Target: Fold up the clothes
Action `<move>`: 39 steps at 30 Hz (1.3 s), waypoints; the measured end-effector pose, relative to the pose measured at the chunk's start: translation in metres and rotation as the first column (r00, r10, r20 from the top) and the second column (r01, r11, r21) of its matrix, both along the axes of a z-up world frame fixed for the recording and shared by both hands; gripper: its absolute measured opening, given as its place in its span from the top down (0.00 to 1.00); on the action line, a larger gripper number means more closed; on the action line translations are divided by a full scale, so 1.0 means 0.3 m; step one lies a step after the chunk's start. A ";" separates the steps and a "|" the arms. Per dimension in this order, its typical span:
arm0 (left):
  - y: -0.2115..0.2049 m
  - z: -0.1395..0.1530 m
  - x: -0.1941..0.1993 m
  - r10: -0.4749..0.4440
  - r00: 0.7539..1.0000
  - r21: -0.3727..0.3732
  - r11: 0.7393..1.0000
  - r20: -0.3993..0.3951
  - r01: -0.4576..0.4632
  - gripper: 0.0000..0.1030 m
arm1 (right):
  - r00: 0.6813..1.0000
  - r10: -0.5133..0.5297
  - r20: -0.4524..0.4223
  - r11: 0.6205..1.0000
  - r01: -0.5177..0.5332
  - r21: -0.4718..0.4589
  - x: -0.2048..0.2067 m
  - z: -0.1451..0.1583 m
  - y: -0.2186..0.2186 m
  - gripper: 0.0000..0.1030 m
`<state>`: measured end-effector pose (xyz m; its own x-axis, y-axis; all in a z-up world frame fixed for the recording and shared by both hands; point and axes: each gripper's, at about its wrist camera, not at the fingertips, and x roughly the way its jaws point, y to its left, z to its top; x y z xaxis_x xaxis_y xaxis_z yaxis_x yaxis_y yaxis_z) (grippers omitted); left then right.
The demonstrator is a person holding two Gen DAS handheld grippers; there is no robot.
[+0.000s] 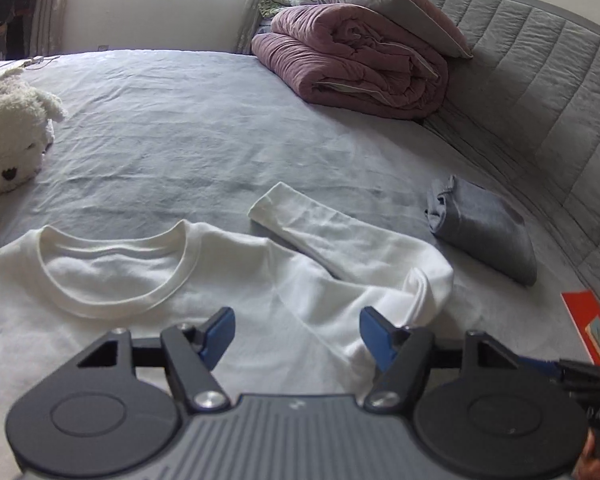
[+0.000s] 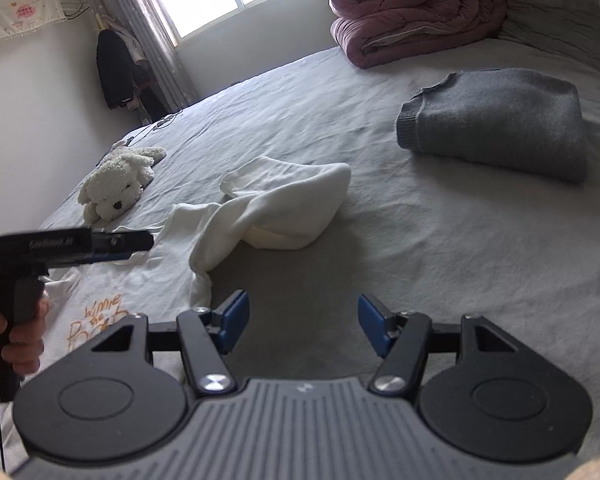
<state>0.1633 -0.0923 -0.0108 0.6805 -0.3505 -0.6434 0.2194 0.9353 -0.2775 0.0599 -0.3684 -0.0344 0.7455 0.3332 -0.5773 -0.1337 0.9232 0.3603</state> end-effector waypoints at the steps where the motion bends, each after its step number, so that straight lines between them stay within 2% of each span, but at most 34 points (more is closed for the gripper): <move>1: -0.012 -0.010 0.040 0.019 1.000 -0.011 1.000 -0.008 -0.019 0.41 | 1.000 -0.005 0.000 1.000 0.005 0.001 0.002 -0.002 -0.007 0.37; 4: -0.048 -0.041 0.153 0.074 0.997 -0.024 0.997 -0.021 -0.074 0.47 | 1.000 -0.021 -0.002 1.000 0.021 0.005 0.007 -0.009 -0.030 0.37; 8: -0.070 -0.096 0.267 0.158 0.986 -0.030 0.987 -0.046 -0.160 0.50 | 0.999 -0.041 -0.003 0.999 0.041 0.009 0.015 -0.018 -0.059 0.38; 11: -0.072 -0.137 0.320 0.218 0.974 -0.069 0.973 -0.069 -0.222 0.58 | 0.998 -0.057 -0.005 0.998 0.057 0.013 0.020 -0.025 -0.082 0.38; 12: -0.072 -0.142 0.329 0.233 0.970 -0.081 0.968 -0.062 -0.238 0.65 | 0.998 -0.062 -0.005 0.998 0.062 0.014 0.022 -0.027 -0.089 0.38; 13: -0.072 -0.149 0.341 0.241 0.968 -0.095 0.964 -0.070 -0.247 0.78 | 0.998 -0.068 -0.005 0.998 0.068 0.017 0.024 -0.028 -0.096 0.38; 15: -0.072 -0.157 0.357 0.257 0.962 -0.126 0.955 -0.093 -0.268 0.92 | 0.996 -0.088 -0.001 0.996 0.088 0.027 0.028 -0.025 -0.115 0.38; 16: -0.075 -0.153 0.358 0.259 0.961 -0.137 0.953 -0.095 -0.270 0.96 | 0.995 -0.099 0.001 0.994 0.099 0.036 0.029 -0.024 -0.126 0.38; 17: -0.082 -0.142 0.356 0.259 0.962 -0.139 0.953 -0.085 -0.269 0.96 | 0.994 -0.110 0.002 0.993 0.110 0.046 0.030 -0.023 -0.137 0.38; 20: -0.114 -0.078 0.335 0.234 0.972 -0.145 0.961 -0.020 -0.234 0.97 | 0.990 -0.139 -0.002 0.988 0.139 0.066 0.030 -0.021 -0.164 0.38; 26: -0.209 0.125 0.258 0.136 0.983 -0.169 0.979 0.124 -0.114 0.97 | 0.985 -0.175 0.004 0.978 0.173 0.116 0.021 -0.010 -0.221 0.38; 32: -0.331 0.337 0.152 0.012 0.968 -0.179 0.983 0.251 0.034 0.97 | 0.978 -0.211 -0.004 0.958 0.207 0.200 0.014 -0.004 -0.303 0.38; 37: -0.450 0.447 0.068 -0.095 0.950 -0.144 0.979 0.297 0.143 0.97 | 0.971 -0.240 -0.012 0.934 0.234 0.269 0.009 0.000 -0.371 0.38; 39: -0.491 0.473 0.034 -0.130 0.944 -0.138 0.974 0.302 0.178 0.97 | 0.966 -0.255 -0.034 0.910 0.251 0.329 0.005 -0.007 -0.415 0.38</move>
